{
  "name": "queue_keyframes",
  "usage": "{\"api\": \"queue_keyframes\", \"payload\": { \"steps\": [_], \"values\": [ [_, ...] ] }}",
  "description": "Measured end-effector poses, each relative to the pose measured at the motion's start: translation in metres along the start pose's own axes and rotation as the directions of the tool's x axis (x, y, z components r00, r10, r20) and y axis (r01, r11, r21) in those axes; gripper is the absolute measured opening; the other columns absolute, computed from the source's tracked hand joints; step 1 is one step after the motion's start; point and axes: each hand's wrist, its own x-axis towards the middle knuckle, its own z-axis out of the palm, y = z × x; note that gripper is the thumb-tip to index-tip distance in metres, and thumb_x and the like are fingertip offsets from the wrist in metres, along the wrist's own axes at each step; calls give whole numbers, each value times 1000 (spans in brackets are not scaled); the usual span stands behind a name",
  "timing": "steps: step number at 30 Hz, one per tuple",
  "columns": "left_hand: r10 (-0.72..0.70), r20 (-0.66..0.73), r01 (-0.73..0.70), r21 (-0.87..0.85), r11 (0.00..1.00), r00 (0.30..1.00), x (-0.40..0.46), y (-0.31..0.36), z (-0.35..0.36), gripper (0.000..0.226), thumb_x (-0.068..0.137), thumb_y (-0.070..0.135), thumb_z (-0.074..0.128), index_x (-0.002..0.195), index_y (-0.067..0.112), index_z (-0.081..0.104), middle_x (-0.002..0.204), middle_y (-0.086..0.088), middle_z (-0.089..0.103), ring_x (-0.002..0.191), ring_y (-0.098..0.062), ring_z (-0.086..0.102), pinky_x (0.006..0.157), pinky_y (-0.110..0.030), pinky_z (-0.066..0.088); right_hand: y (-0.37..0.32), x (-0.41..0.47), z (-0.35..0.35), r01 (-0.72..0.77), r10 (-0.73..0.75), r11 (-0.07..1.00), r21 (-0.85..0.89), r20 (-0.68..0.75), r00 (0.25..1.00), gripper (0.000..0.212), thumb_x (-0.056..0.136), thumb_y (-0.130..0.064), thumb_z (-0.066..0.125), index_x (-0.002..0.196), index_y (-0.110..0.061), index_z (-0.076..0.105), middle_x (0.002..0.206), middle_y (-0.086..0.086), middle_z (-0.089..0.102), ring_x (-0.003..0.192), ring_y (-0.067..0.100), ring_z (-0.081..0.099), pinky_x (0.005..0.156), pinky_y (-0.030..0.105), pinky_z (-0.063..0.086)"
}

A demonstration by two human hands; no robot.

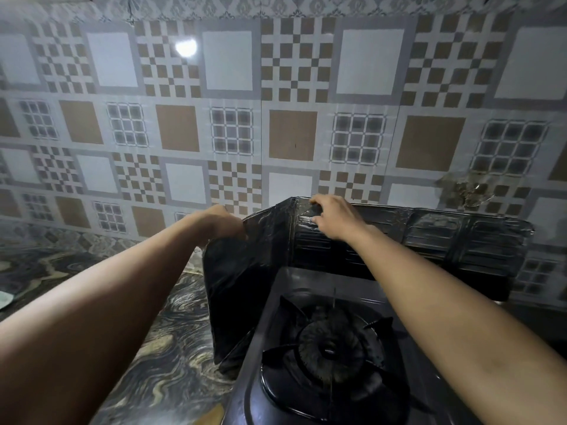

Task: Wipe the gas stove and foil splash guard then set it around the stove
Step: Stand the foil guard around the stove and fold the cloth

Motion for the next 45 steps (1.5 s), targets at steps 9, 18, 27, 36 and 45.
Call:
{"api": "queue_keyframes", "payload": {
  "steps": [9,18,27,36,45],
  "values": [
    [79,138,-56,-169,984,987,-16,-13,5,27,79,-4,54,99,-1,72,90,-14,68,77,-26,66,62,-38,60,-49,28,28,115,-101,991,-73,166,981,50,86,1,59,131,-18,53,120,15,59,107,35,56,89,42,48],
    [152,205,-67,-373,925,967,-15,-6,23,22,86,1,61,105,-8,66,85,-14,66,74,-23,66,46,-26,53,-49,33,49,135,-132,981,-142,33,991,36,90,5,48,119,-14,54,107,17,61,93,35,57,68,38,44],
    [230,372,116,-710,694,899,2,-18,49,47,83,47,57,99,5,71,91,-15,72,90,-31,64,91,-42,46,-54,16,66,-461,389,792,401,251,886,28,84,-11,70,103,-1,52,101,17,62,84,35,67,71,43,57],
    [195,363,211,-817,536,911,6,0,68,11,67,17,50,68,6,51,65,-14,49,57,-26,46,61,-32,40,-59,-1,80,-637,304,105,764,585,752,29,89,14,34,75,2,57,66,18,57,59,29,56,49,41,56],
    [172,352,209,-813,543,920,17,0,70,22,57,26,57,71,10,51,69,-12,49,58,-25,47,64,-33,40,-53,21,74,-617,355,271,739,519,778,30,89,2,39,105,5,64,84,21,70,65,32,69,52,44,60]
  ]
}}
